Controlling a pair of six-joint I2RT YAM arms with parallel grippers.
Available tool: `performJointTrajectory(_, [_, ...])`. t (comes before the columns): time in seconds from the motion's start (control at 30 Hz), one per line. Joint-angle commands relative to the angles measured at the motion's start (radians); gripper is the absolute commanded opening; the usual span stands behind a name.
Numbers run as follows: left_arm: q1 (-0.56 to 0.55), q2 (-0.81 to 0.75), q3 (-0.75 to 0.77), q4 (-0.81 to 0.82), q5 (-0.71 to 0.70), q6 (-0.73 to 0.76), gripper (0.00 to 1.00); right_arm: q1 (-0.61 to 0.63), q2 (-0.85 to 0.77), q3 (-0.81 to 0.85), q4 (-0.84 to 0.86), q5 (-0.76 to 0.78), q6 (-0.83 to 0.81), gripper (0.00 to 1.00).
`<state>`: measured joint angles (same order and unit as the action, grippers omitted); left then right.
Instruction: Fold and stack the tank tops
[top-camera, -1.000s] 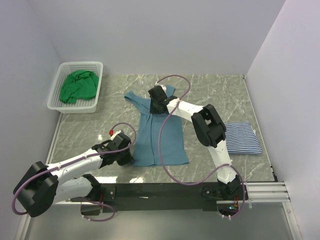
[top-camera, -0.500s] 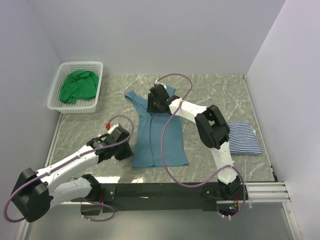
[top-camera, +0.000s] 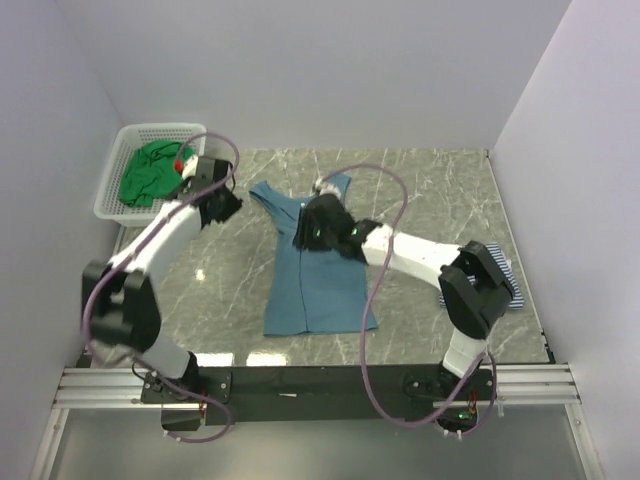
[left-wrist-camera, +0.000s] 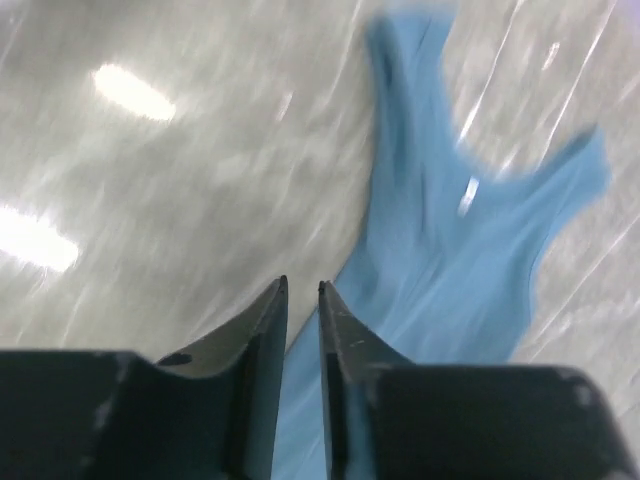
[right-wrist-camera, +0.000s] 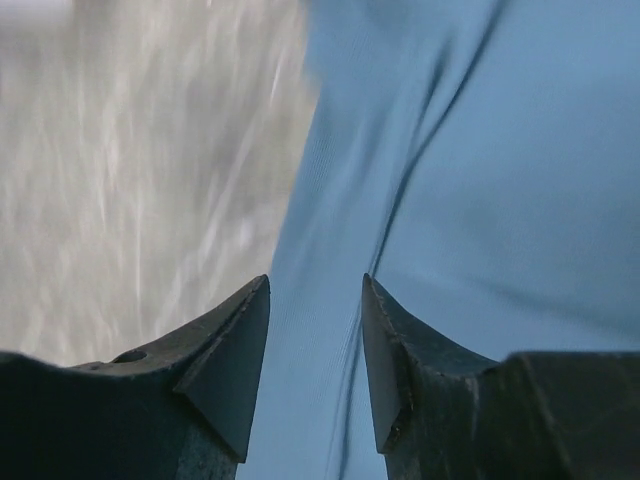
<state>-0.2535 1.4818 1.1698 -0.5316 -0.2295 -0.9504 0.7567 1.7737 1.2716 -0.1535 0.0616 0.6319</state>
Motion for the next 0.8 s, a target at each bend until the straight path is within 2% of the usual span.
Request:
performJointTrajectory(0.0, [0.084,0.179,0.172,0.071,0.019,0.047,0.2,0.145,-0.101,-0.116,0.015,0.007,0.041,0.49])
performJointTrajectory(0.07, [0.102,0.283,0.257,0.079,0.068,0.047,0.13,0.179,-0.115,-0.15,0.045,-0.008,0.066,0.49])
performJointTrajectory(0.13, [0.114,0.352,0.349,0.062,0.073,0.048,0.13,0.226,-0.125,-0.185,0.071,-0.016,0.087,0.49])
performJointTrajectory(0.3, [0.117,0.511,0.482,0.081,0.093,0.101,0.27,0.305,-0.068,-0.166,0.063,0.023,0.075,0.5])
performJointTrajectory(0.4, [0.12,0.58,0.537,0.056,0.071,0.116,0.26,0.34,-0.025,-0.15,0.063,0.03,0.069,0.5])
performJointTrajectory(0.47, [0.126,0.618,0.557,0.042,0.062,0.113,0.19,0.361,-0.011,-0.15,0.066,0.029,0.071,0.5])
performJointTrajectory(0.57, [0.145,0.649,0.562,0.045,0.071,0.104,0.13,0.389,0.004,-0.164,0.077,0.023,0.077,0.49])
performJointTrajectory(0.77, [0.152,0.683,0.556,0.082,0.119,0.107,0.13,0.415,0.044,-0.196,0.086,0.006,0.083,0.48])
